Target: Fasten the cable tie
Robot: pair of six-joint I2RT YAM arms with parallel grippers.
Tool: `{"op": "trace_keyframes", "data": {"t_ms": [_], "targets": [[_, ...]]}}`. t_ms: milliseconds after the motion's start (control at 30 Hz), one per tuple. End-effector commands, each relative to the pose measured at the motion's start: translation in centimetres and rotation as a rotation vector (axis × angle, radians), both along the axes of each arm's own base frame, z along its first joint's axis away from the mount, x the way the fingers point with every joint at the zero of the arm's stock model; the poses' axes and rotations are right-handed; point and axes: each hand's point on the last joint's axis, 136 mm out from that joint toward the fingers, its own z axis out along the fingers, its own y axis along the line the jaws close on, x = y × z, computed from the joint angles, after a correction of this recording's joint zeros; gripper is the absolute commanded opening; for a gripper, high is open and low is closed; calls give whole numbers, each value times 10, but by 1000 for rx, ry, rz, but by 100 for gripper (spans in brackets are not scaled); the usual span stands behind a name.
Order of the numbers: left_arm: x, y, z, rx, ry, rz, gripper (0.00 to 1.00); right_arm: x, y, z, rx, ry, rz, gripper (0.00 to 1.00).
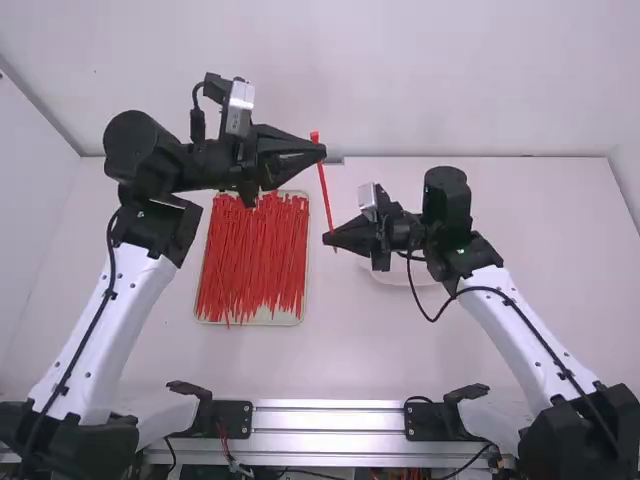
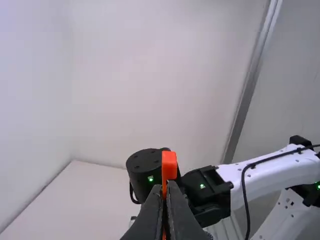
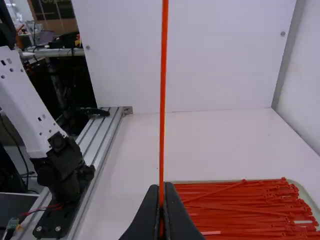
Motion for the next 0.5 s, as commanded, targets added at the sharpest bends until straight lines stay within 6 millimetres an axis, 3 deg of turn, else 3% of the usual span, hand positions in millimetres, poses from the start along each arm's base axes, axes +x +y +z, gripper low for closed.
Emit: {"op": "trace_keyframes", "data": {"t_ms": [0,67,133,167,233,467], "targets": [[1,2,10,-16,-27,25,3,-2,1,-6,-3,4,14,0],[1,2,10,-16,-23,25,9,-2,1,-6,-2,3,13,0],[1,2,10,-14,-31,26,30,-1,1,-5,-1,0,14,0],[2,3,9,-10,-51,31,68,-1,1,-6,-1,2,13,0],[4,5,8,-5,-56,43,99,-1,1,-6,-2,8,11,0],[21,15,-14,52,-31,102,99,3,2,5,18,4,-3,0]]}}
